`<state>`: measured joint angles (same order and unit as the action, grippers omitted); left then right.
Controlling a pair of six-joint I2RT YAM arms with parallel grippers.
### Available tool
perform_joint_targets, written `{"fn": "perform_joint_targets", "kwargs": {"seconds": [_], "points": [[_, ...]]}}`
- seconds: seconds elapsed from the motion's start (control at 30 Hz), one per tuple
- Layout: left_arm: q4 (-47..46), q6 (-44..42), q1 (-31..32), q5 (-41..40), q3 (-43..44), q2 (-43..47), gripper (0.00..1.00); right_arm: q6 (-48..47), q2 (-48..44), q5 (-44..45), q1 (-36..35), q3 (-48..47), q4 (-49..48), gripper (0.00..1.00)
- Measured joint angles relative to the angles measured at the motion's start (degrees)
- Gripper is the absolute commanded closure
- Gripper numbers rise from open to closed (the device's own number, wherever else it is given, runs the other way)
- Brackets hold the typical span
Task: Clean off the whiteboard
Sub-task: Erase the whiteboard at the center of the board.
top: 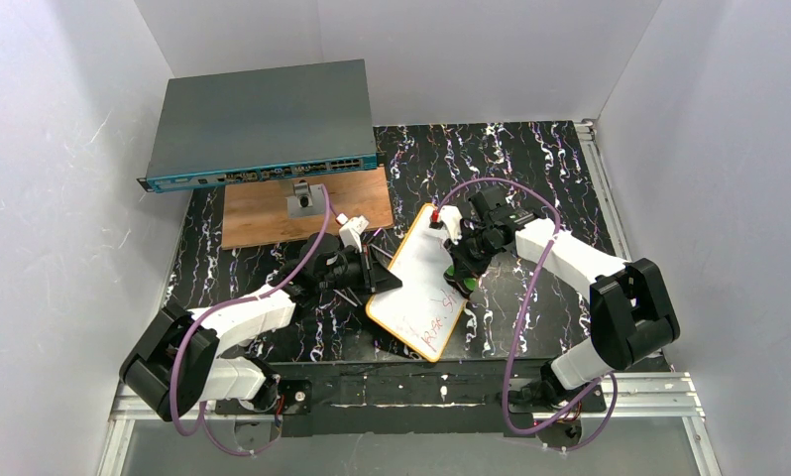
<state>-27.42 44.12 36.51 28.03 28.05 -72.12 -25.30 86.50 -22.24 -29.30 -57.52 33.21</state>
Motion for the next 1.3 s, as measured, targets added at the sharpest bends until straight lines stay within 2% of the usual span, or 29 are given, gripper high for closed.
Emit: {"fn": "perform_joint_targets", "kwargs": {"seconds": [0.4, 1.3], "points": [[-0.4, -2.2, 0.2, 2.1, 0.1, 0.0, 1.0, -2.3, -3.6, -0.8, -0.5, 0.1, 1.7, 0.99], [2.1, -4.3, 0.4, 3.1, 1.6, 0.0, 1.0, -1.9, -3.3, -2.4, -0.7, -1.9, 2.7, 0.99]]}}
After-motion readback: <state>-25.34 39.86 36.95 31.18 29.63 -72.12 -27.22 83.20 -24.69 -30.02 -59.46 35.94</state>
